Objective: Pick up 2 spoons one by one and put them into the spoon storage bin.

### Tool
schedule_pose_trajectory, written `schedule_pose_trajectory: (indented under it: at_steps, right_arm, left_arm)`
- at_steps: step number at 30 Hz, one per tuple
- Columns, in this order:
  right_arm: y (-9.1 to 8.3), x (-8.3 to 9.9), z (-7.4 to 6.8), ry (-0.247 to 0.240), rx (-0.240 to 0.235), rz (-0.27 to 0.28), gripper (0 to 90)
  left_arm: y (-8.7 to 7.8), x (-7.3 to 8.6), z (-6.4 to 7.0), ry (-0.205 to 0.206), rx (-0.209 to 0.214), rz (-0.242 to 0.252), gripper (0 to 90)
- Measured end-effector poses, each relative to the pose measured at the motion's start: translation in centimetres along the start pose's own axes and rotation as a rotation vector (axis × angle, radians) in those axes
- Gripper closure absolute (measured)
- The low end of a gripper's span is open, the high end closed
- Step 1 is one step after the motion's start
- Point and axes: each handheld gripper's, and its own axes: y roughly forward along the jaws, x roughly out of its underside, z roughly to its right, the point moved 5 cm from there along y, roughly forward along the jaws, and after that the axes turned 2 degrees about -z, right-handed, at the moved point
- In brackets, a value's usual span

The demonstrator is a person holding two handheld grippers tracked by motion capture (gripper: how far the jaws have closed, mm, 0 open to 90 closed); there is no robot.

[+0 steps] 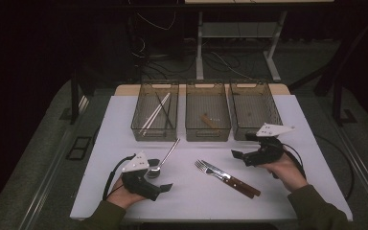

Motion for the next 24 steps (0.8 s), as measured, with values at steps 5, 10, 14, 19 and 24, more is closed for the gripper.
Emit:
schedule_pose_trajectory:
  at_steps: [5,10,14,19,24]
  right_arm:
    - [-0.6,2.1,-0.1,0.019,0.009,-0.008,11.9]
    - [-1.4,3.6,-0.6,0.043,0.009,0.0,11.9]
    - [-1.9,4.8,-0.9,0.054,0.004,-0.007,11.8]
    - [-3.0,6.0,-0.9,0.069,0.012,-0.007,11.9]
    - [-4.0,6.9,-1.0,0.073,0.036,-0.023,11.9]
  left_arm:
    - [0.0,0.1,-0.1,-0.005,-0.012,-0.014,0.7]
    - [-0.1,0.1,-0.2,-0.009,-0.026,-0.022,1.8]
    - [-0.3,0.1,-0.4,-0.014,-0.047,-0.03,3.6]
    - [-0.8,0.0,-0.8,-0.03,-0.073,-0.026,10.0]
    - [-1.2,-0.2,-1.9,-0.034,-0.126,-0.048,22.5]
